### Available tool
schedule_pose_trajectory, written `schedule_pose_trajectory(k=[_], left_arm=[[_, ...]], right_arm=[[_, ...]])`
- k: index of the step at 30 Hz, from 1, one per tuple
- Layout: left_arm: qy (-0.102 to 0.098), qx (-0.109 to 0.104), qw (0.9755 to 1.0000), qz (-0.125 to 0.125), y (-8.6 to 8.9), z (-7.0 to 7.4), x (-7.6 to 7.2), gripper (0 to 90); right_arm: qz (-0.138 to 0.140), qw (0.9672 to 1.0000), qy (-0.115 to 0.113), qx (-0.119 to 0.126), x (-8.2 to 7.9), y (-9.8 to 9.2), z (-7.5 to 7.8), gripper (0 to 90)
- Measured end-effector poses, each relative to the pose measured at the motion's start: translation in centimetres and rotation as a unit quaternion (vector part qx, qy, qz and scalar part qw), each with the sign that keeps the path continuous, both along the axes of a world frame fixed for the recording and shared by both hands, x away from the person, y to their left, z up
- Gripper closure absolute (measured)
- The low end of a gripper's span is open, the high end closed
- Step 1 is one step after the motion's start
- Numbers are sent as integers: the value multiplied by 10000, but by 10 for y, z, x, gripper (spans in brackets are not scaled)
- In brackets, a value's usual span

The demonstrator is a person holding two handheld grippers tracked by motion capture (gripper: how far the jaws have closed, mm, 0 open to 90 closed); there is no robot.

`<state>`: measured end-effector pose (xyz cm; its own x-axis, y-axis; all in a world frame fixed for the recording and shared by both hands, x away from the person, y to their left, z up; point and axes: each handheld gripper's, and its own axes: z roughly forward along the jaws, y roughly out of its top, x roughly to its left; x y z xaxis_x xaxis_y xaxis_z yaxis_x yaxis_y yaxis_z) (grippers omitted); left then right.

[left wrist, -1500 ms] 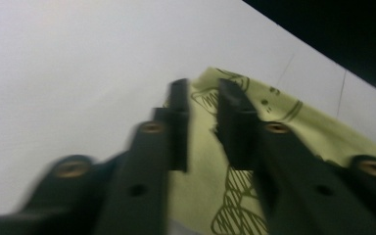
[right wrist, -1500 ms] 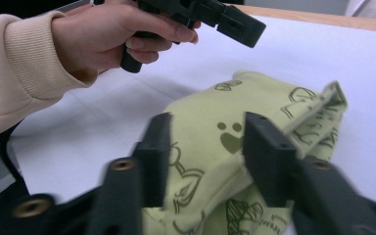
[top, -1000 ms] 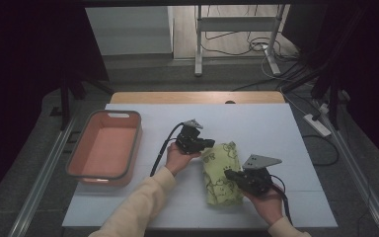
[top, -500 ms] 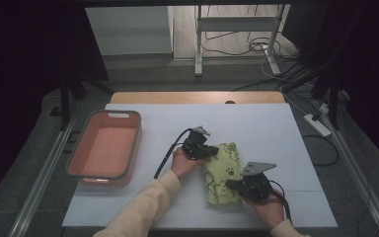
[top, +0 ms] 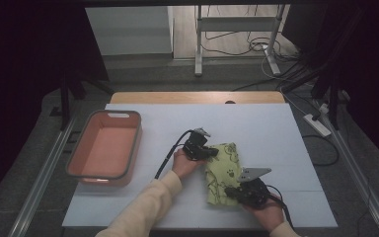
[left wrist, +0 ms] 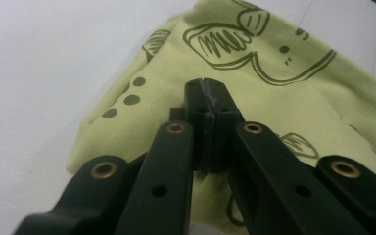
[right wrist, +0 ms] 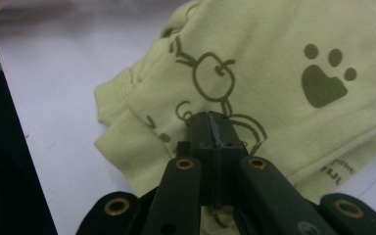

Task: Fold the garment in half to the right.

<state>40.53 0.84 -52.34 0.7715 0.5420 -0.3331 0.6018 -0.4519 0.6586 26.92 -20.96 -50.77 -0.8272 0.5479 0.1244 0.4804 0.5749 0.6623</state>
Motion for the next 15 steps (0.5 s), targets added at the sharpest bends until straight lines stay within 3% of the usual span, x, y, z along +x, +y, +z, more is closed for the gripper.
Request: schedule_pose_trajectory(k=[6, 11, 15], left_arm=[[5, 22, 10000, 15, -3, -4, 1, 885], [46, 33, 10000, 26, -3, -5, 1, 886], [-78, 109, 9999, 7, -2, 3, -2, 884]], right_arm=[[-70, 9995, 262, 145, -2, -7, -3, 894], [-48, 9998, 164, 103, -3, -7, -3, 894], [23, 9998, 111, 152, -4, -8, 0, 894]])
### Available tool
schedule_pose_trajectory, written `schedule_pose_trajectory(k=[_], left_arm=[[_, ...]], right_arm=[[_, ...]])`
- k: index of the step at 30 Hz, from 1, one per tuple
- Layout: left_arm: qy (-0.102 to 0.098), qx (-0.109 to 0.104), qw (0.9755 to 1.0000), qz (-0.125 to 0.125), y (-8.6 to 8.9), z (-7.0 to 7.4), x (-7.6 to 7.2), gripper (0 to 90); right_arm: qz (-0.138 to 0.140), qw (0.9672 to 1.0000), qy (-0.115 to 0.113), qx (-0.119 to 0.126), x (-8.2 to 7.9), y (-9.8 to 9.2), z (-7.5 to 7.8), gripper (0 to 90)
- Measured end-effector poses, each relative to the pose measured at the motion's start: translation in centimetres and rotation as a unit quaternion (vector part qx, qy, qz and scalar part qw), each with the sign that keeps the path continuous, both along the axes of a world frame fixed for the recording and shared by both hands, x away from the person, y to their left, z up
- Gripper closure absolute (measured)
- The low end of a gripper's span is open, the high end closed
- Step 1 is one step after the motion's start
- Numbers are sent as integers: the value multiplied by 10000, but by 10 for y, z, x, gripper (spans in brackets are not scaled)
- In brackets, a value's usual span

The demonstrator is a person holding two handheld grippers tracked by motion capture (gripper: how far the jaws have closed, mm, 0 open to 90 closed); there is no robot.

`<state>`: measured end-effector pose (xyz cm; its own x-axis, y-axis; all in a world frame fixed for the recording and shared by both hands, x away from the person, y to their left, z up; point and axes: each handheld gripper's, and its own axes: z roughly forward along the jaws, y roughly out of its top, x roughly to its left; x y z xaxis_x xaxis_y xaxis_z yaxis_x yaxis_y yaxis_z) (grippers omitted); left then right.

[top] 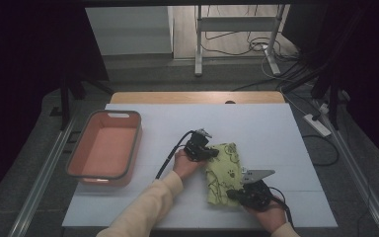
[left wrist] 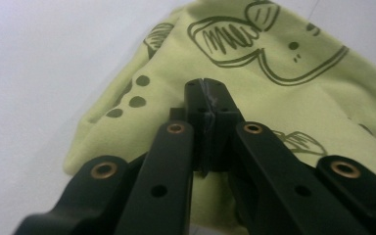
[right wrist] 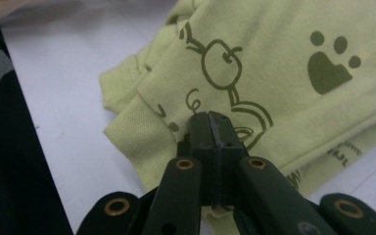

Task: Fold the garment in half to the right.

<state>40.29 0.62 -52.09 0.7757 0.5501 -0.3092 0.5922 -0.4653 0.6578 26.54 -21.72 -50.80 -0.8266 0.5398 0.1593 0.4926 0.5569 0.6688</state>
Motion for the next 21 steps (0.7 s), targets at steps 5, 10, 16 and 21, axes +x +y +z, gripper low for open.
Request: schedule_pose_trajectory(k=[5, 10, 16, 21], left_arm=[[-119, -137, 9998, -23, 8, 12, -4, 884], [-365, -374, 9984, -194, 11, 26, -14, 884], [-414, -391, 9966, -589, 6, 33, -30, 884], [-322, -242, 9968, -691, 4, 24, -34, 884]], right_arm=[[156, 9981, -362, 469, -3, 6, 15, 893], [332, 9976, -335, 513, -1, 20, 15, 893], [398, 9984, -163, 370, 1, 23, 7, 894], [372, 9986, -121, 370, 0, 23, 5, 895]])
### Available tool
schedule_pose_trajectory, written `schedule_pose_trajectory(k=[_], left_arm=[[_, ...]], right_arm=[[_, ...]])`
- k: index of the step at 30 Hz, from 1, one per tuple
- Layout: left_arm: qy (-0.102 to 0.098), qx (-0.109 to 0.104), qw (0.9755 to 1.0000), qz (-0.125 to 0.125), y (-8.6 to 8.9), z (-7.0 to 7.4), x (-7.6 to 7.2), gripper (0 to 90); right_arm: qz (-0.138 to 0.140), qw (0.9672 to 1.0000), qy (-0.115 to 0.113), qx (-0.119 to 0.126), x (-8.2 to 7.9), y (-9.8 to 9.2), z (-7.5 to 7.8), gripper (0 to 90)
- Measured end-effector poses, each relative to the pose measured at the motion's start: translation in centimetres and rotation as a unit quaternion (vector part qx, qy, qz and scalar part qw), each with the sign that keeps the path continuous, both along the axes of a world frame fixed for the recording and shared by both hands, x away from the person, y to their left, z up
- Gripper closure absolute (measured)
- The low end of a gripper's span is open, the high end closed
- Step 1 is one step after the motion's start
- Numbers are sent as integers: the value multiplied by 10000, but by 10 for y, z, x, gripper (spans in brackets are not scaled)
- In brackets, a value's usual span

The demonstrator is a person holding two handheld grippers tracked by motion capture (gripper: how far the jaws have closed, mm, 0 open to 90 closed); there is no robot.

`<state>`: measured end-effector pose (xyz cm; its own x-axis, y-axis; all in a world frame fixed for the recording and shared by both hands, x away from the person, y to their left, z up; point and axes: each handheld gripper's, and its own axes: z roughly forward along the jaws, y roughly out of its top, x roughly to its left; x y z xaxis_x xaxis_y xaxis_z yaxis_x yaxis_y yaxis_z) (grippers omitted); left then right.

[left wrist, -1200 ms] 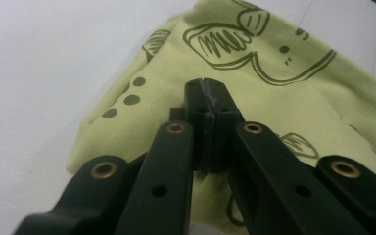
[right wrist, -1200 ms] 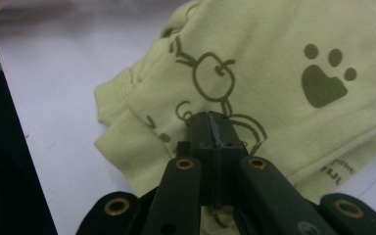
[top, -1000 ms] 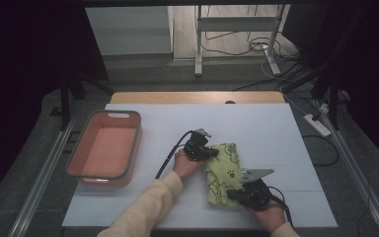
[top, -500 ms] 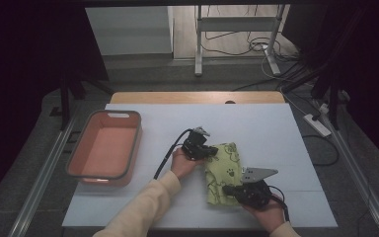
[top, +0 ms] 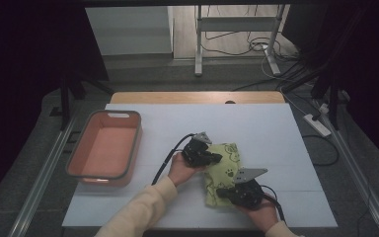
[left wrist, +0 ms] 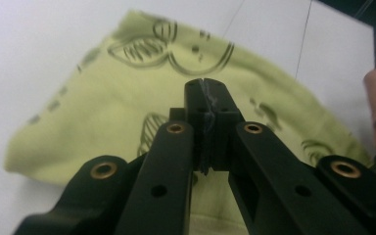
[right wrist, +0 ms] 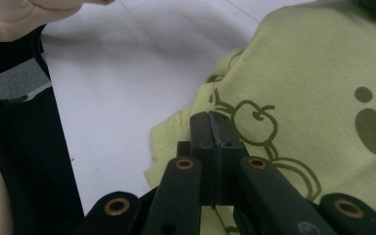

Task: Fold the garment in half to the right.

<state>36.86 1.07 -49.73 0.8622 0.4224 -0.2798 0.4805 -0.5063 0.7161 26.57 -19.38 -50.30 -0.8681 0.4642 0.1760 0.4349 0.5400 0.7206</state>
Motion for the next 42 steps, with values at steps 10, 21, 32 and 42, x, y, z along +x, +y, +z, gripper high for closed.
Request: schedule_pose_trajectory(k=[10, 21, 32, 42], left_arm=[[165, 166, 9997, 37, -3, -16, 3, 887], [190, 171, 9996, 81, -4, -19, 3, 887], [218, 137, 9996, 91, -3, -20, 3, 887], [39, -165, 9994, 306, 11, -5, 0, 886]], right_arm=[[1, 10000, 21, -9, -1, 1, -1, 895], [-60, 10000, 31, 17, -2, -7, 2, 894], [-45, 9998, 164, -93, -4, -14, -2, 894], [-267, 9995, -59, 131, -1, -23, 5, 892]])
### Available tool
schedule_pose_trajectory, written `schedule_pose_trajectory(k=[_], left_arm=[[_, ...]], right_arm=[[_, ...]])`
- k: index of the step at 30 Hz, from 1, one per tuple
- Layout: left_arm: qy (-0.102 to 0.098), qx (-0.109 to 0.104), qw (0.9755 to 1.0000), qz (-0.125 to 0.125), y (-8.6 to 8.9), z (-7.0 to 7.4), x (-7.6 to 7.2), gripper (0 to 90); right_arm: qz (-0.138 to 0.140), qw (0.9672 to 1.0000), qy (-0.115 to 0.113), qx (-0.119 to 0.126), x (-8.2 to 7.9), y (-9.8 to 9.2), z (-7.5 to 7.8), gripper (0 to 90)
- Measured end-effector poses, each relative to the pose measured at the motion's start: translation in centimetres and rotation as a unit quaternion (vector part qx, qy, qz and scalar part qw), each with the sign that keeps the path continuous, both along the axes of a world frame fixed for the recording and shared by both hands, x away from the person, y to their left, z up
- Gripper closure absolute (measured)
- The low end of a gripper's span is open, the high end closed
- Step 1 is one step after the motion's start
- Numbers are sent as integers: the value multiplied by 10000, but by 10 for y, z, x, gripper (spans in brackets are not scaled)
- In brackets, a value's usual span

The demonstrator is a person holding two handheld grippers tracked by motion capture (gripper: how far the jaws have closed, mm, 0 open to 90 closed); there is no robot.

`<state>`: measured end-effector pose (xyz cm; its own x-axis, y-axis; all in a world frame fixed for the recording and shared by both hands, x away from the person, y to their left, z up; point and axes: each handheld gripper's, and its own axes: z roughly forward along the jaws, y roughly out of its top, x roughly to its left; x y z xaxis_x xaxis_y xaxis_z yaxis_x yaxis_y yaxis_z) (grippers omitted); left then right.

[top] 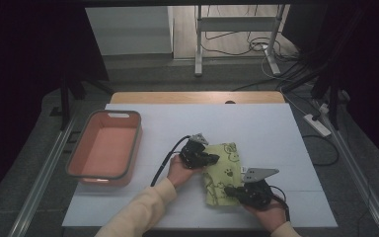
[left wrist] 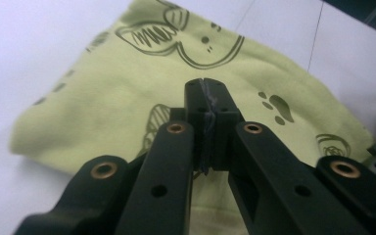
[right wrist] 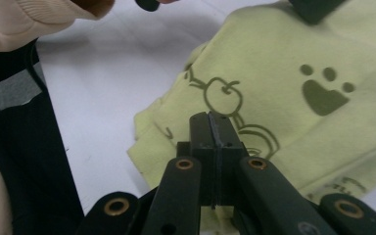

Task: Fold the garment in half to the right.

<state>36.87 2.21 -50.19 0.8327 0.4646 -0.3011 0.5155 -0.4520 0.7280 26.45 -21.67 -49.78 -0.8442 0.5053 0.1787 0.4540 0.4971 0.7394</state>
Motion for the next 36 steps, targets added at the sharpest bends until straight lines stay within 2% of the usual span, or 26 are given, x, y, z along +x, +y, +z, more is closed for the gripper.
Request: schedule_pose_trajectory(k=[6, 8, 10, 13, 17, 20, 23, 29, 36], left_arm=[[-36, -242, 9995, 222, 13, 7, -1, 862], [-47, -292, 9991, 291, 17, 8, -2, 821], [-79, -323, 9988, 367, 20, 10, -2, 764], [-107, -347, 9978, 553, 24, 13, -3, 606], [-26, -311, 9968, 742, 30, 16, -1, 463], [20, -290, 9952, 934, 33, 16, 0, 390], [155, -325, 9935, 1083, 36, 16, 2, 363], [213, -412, 9926, 1123, 38, 15, 5, 347], [339, -416, 9915, 1185, 40, 11, 8, 336]], right_arm=[[-85, 9999, -103, 44, 1, -2, 3, 890], [-126, 9998, -151, 74, 1, -3, 3, 847], [-224, 9995, -191, 79, 1, -4, 4, 788], [-426, 9987, -243, 105, 1, -8, 5, 665], [-692, 9970, -321, 162, 2, -13, 6, 560], [-914, 9949, -378, 204, 3, -16, 7, 484], [-1016, 9939, -373, 223, 3, -18, 8, 449], [-1104, 9930, -365, 222, 4, -23, 8, 403], [-1195, 9921, -302, 253, 8, -28, 8, 385]])
